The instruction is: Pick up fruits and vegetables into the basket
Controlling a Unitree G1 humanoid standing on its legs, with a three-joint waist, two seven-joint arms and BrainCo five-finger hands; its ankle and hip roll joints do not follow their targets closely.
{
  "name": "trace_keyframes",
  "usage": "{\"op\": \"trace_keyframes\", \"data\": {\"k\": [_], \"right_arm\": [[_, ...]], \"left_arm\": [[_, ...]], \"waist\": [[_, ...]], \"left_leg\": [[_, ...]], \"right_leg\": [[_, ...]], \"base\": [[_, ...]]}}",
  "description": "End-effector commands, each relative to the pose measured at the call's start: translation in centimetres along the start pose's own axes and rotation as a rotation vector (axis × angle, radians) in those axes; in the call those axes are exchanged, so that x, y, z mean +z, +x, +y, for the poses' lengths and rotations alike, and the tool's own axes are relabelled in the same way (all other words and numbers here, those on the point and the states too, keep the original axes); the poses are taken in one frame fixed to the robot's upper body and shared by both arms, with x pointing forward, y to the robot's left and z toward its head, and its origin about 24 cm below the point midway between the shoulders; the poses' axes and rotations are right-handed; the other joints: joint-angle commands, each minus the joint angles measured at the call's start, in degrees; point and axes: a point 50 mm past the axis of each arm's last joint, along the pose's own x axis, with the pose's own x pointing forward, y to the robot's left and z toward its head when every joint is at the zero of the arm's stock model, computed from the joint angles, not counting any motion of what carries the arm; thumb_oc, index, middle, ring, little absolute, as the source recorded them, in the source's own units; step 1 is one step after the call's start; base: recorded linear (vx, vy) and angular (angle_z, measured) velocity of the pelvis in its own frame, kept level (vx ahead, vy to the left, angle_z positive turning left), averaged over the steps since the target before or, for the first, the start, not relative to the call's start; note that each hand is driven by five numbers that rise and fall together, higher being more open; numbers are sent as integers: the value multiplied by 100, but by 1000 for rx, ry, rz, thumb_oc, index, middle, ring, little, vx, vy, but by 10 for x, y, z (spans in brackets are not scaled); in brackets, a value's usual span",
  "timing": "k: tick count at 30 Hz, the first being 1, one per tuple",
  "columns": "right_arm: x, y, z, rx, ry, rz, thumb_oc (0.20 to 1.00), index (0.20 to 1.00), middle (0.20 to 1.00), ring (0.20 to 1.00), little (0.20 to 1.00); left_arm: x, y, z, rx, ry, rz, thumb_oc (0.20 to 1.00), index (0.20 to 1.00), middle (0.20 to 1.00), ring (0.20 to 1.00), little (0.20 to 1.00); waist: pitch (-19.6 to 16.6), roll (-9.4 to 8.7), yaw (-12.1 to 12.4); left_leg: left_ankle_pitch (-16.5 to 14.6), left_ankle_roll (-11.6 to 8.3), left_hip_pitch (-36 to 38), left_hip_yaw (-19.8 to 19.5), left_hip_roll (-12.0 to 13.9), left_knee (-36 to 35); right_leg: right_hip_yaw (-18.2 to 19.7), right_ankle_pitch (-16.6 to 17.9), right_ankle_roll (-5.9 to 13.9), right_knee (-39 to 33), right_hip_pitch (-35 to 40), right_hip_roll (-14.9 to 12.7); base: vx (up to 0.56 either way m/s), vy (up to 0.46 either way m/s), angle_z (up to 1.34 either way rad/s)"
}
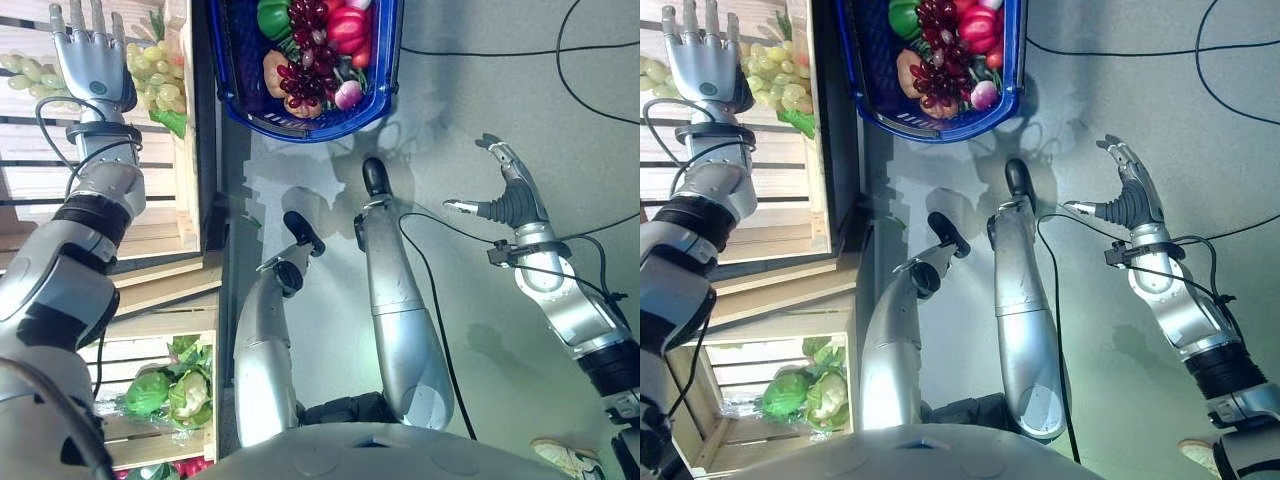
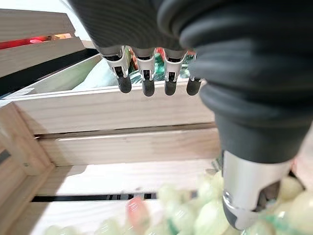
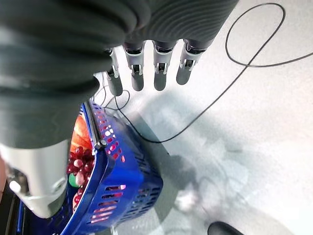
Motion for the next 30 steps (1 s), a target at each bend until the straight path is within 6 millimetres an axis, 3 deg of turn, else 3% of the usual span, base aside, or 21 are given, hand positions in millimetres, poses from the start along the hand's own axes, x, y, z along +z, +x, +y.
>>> {"op": "trace_keyframes", "data": {"k": [1,10,22,30], "right_arm": [[3,-3,6,8,-3,-49,1000,1000,1000,1000,1000],[4,3,8,14,15,-53,1000,1000,1000,1000,1000],[7,11,7,-11,32,-52,1000,1000,1000,1000,1000],[9,14,2,-30,19,-53,1000,1000,1000,1000,1000]], "left_arm": [[-46,1,-10,-43,80,215,1000,1000,1000,1000,1000],[-41,9,-9,-159,55,240,1000,1000,1000,1000,1000],[-48,-13,-38,-420,34,362,1000,1000,1000,1000,1000],[-60,-15,-38,-405,107,387,1000,1000,1000,1000,1000]], "waist": [[-137,54,-305],[-137,18,-332],[-137,-45,-321],[-137,-56,-309]], "left_leg": [[-399,82,-390,-19,-17,308],[-370,65,-572,-36,-34,268],[-350,50,-775,-25,-23,297],[-345,30,-881,-7,11,361]], "right_leg": [[-154,-488,157,43,-16,275],[-115,-475,168,61,-221,347],[-102,-431,186,40,-396,379],[-100,-415,175,45,-477,366]], "base": [[0,-7,-7],[1,2,-1],[0,6,-1],[-3,29,-2]]}}
